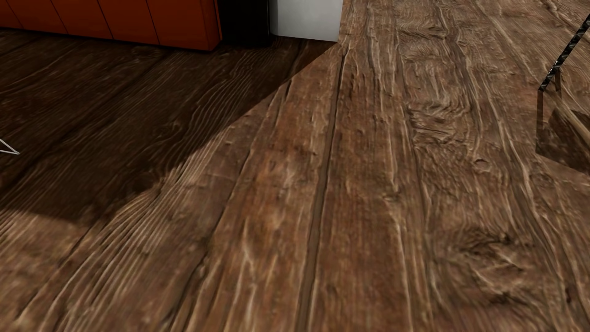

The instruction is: Stay put

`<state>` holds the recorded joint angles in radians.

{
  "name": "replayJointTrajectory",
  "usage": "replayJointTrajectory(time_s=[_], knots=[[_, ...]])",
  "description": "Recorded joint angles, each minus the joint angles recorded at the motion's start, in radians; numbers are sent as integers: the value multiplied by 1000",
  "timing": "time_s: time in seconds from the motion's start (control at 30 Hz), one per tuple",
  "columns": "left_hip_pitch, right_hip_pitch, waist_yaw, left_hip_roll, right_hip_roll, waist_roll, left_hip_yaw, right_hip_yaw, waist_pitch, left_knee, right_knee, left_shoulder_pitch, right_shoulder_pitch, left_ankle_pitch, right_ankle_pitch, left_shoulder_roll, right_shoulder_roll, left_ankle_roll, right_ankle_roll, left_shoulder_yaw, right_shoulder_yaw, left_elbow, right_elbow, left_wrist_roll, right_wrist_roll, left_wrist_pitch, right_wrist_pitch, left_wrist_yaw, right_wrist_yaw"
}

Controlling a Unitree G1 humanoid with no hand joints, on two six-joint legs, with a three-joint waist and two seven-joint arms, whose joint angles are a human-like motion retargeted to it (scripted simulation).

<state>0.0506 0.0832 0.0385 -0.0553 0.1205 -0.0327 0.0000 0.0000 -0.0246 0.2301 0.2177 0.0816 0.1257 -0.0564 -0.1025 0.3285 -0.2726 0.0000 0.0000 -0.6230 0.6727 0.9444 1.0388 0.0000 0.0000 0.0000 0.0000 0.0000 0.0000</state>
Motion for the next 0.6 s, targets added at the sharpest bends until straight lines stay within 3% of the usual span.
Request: replayJointTrajectory(time_s=[0.3, 0.6], knots=[[-8, -14, 3, -4, -5, 0, 0, 0, 7, -1, 10, -3, -2, 2, -5, 6, -4, 0, 0, -16, 8, -6, -4, 0, 0, 0, 0, 0, 0], [-20, -18, 1, 10, -7, -5, 0, 0, 18, 24, 50, 21, 41, 25, -37, 15, -9, 0, 0, 91, -94, -31, -54, 0, 0, 0, 0, 0, 0]])
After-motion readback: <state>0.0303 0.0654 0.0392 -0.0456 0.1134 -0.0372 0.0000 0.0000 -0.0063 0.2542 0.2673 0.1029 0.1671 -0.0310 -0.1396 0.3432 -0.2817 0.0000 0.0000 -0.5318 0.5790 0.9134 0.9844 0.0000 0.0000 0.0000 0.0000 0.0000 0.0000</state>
